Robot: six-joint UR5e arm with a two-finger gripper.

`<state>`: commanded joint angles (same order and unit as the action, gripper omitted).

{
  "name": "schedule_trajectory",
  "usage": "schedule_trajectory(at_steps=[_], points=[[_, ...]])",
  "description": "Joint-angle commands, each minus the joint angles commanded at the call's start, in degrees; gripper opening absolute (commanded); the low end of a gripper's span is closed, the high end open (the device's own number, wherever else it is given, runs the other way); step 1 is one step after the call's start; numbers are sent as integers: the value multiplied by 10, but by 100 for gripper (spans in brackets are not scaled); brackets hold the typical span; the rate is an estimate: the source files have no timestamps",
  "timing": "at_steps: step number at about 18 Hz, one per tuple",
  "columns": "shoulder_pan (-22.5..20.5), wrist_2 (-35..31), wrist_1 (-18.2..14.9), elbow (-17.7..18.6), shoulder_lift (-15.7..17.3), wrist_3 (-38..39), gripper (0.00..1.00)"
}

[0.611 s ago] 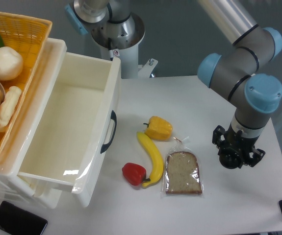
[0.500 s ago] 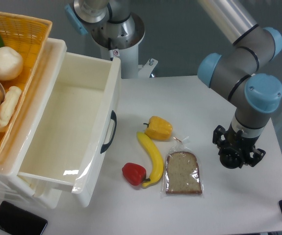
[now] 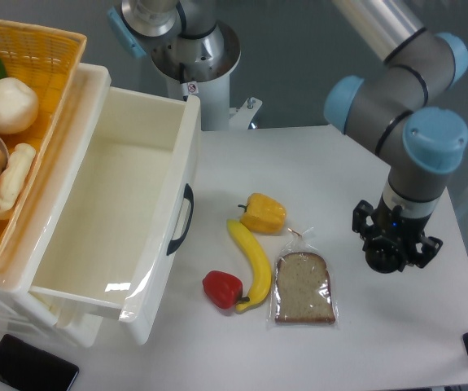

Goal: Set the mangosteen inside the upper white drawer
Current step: 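Lift the held dark mangosteen and move the gripper toward the drawer, then carry the mangosteen over the open white drawer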

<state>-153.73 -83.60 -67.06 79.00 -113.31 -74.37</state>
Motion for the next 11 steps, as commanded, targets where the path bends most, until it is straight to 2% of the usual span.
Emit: schedule_trajectory(at_steps=[4, 7, 11], points=[[18, 48, -22, 35, 62, 31, 21], [29, 115, -26, 54, 107, 55, 21], [70, 169, -30, 75, 157, 76, 21]])
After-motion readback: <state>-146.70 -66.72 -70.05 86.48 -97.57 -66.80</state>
